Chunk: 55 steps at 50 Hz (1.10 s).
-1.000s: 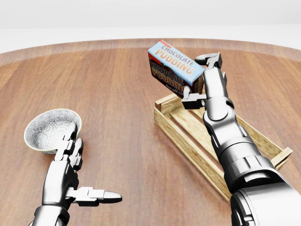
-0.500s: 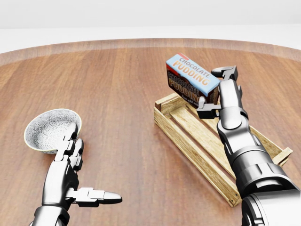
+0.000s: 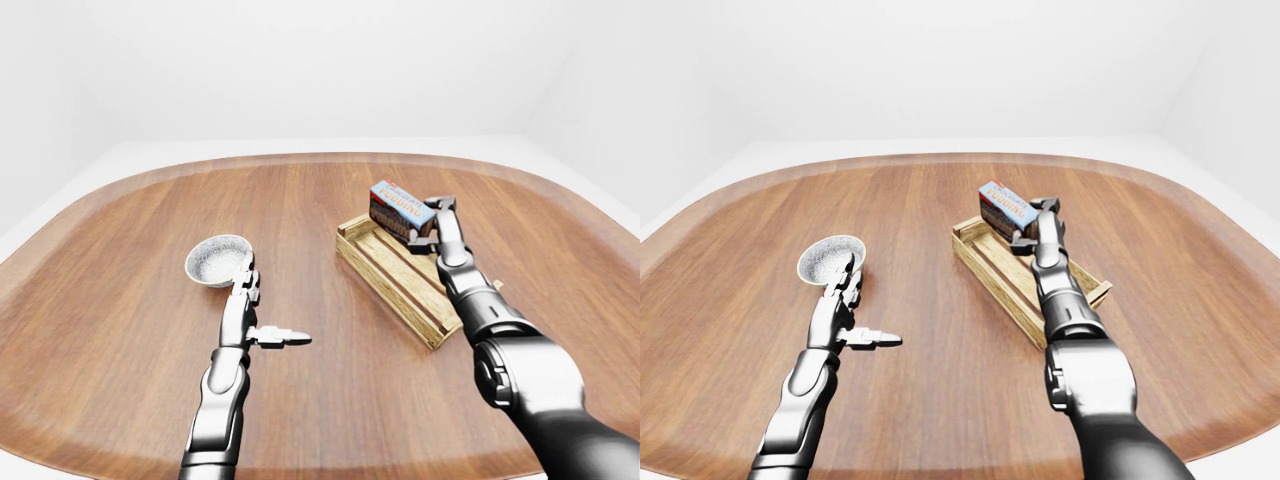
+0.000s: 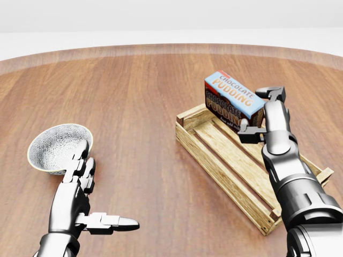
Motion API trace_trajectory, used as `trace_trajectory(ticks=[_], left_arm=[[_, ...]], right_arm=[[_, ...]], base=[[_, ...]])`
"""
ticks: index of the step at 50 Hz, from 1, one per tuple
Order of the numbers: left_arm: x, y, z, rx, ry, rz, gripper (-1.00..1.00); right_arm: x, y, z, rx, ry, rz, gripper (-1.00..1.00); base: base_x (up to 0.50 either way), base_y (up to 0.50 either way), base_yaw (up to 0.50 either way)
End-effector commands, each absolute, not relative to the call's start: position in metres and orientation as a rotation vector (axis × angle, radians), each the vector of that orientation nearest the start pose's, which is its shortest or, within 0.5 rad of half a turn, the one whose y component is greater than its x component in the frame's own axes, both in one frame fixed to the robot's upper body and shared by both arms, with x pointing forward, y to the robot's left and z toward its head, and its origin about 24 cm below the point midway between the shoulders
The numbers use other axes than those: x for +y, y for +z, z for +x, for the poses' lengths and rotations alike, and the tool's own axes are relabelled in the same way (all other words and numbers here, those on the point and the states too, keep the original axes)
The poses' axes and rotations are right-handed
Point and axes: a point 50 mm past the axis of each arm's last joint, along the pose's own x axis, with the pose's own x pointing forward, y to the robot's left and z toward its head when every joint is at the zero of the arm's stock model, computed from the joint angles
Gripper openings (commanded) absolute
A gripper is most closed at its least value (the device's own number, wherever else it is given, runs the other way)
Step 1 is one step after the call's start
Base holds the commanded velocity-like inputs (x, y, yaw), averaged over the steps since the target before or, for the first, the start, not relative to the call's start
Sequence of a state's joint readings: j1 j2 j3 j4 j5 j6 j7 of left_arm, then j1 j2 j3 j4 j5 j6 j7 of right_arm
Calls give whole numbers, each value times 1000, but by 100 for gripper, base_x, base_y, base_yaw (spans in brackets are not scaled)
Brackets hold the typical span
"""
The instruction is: Pick up the chocolate pudding and put it in the tray.
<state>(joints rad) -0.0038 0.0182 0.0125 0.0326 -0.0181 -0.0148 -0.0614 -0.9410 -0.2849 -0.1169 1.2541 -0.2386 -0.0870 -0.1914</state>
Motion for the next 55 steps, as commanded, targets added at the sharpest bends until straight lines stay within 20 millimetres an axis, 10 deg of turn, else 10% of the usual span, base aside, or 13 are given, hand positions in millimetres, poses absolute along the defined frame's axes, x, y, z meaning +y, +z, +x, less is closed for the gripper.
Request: trace_trajectory(ticks=[1,55], left_arm=[[154,32,257,40,-41,-36,100],[154,32,255,37,-47,-29,100]], right_arm=[[-225,82,389,211,-269,-392,-100],[-240,32,360,366,-317,-376,-100]], base=[[0,0,0],[0,0,0]])
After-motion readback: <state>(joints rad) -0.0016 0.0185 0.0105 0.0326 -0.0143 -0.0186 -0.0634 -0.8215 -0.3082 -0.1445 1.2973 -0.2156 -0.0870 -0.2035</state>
